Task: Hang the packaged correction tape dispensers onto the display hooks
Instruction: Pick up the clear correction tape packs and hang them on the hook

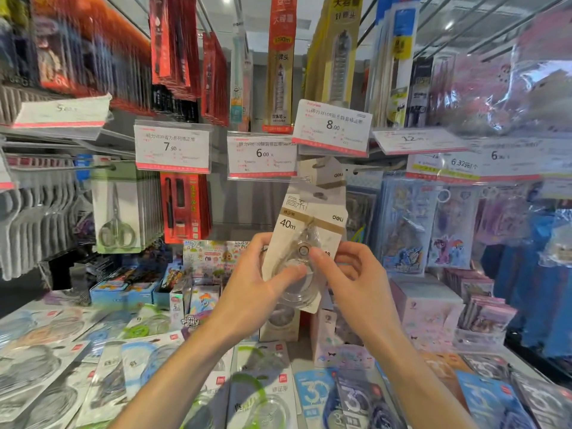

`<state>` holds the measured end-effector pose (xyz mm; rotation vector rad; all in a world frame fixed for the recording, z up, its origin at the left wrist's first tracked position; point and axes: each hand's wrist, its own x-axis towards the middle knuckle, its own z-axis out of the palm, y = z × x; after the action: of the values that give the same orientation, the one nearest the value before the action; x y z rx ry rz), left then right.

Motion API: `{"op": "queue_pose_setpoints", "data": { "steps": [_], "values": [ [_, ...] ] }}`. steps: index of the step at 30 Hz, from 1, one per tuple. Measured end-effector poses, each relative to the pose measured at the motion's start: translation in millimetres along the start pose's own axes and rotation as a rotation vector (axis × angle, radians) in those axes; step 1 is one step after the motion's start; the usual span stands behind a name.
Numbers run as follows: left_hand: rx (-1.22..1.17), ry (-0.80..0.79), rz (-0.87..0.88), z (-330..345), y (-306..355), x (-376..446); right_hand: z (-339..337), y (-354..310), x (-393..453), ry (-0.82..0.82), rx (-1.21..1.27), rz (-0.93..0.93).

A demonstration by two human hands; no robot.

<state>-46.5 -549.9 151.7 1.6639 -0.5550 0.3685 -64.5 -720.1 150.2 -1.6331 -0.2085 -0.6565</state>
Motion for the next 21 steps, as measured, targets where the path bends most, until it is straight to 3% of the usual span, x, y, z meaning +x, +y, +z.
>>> {"op": "queue_pose_setpoints", "data": {
  "steps": [3,10,21],
  "values": [
    [0.0,-0.017,0.011,-2.7,4.0,3.8,-4.4,0.9,4.6,-0.057,0.063,-0.025],
    [-0.123,0.158,0.083,-22.8,42.4,28.3,-22.5,-4.5,16.3,0.001,0.085,-0.072],
    [-0.264,0.141,0.291,-33.9,76.0,20.9,-31.9,-32.9,18.8,-0.013,0.068,-0.224]
  ]
}}
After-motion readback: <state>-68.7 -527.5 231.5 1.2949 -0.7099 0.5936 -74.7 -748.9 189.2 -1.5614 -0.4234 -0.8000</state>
